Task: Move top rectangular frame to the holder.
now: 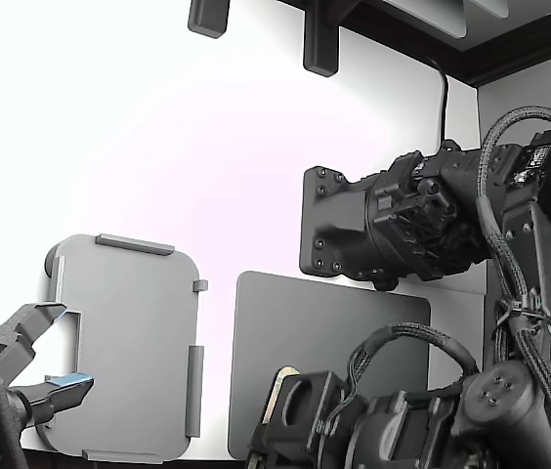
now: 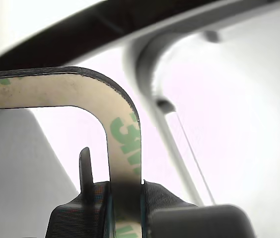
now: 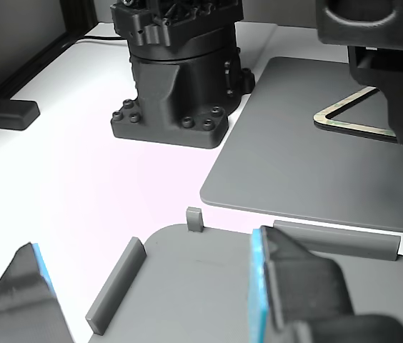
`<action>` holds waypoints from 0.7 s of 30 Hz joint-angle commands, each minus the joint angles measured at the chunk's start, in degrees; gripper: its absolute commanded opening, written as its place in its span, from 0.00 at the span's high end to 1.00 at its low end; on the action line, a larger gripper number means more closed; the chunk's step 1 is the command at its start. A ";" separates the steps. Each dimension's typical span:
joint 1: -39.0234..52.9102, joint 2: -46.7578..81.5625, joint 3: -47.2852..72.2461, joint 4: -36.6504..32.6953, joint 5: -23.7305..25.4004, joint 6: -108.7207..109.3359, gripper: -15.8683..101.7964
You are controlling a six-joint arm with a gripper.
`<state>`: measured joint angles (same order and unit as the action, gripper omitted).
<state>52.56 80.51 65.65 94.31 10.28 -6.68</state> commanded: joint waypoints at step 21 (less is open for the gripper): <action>-18.54 9.05 2.29 0.62 5.01 37.44 0.95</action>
<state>35.51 87.63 68.99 94.31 15.38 29.62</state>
